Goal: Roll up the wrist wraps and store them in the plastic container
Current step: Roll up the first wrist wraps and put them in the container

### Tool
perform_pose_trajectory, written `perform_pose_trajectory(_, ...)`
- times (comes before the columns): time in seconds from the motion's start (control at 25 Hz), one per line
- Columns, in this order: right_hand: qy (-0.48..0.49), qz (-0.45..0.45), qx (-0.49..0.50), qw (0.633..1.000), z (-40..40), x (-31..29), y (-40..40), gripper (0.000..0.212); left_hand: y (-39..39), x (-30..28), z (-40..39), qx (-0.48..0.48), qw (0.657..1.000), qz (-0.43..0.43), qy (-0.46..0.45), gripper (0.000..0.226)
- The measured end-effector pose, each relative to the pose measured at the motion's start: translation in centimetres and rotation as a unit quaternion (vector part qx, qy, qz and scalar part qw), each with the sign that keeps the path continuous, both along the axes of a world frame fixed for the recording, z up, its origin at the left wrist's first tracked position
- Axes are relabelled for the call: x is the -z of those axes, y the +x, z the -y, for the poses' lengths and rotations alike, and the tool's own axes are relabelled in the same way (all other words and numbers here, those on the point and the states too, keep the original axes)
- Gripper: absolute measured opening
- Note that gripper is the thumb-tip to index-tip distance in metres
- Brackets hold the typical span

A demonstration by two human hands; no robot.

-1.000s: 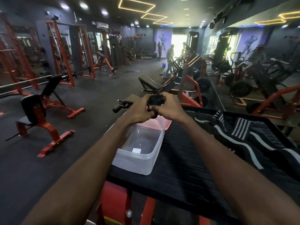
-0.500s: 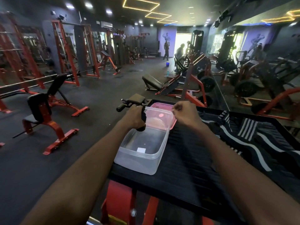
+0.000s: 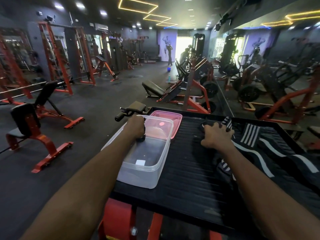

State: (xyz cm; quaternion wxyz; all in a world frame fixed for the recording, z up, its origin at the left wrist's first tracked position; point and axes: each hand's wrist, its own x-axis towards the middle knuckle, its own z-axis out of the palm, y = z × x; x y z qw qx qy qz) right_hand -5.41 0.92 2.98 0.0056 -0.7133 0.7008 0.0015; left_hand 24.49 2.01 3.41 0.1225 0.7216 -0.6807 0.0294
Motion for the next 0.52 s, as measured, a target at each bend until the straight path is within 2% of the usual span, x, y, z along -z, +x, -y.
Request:
perform_pose_trajectory(0.12,-0.002,0.005,-0.003,1.000,0.3,0.4,-0.2,0.052,-0.4,0.0,-0.4,-0.008,1.000,0.026,0.009,0.016)
perform_pose_trajectory(0.32,-0.042,0.046,-0.030,0.998,0.9,0.6,-0.5,0.026,-0.7,-0.3,-1.0,-0.042,0.999,0.000,0.010,0.026)
perform_pose_trajectory(0.44,-0.066,0.067,-0.035,0.995,0.5,-0.3,0.6,0.031,-1.6,-1.4,-1.3,-0.074,0.997,-0.007,-0.021,0.038)
perform_pose_trajectory(0.52,-0.119,0.102,-0.037,0.987,-0.1,-1.4,2.0,0.037,-2.2,-2.5,-1.4,-0.074,0.996,0.000,-0.056,0.039)
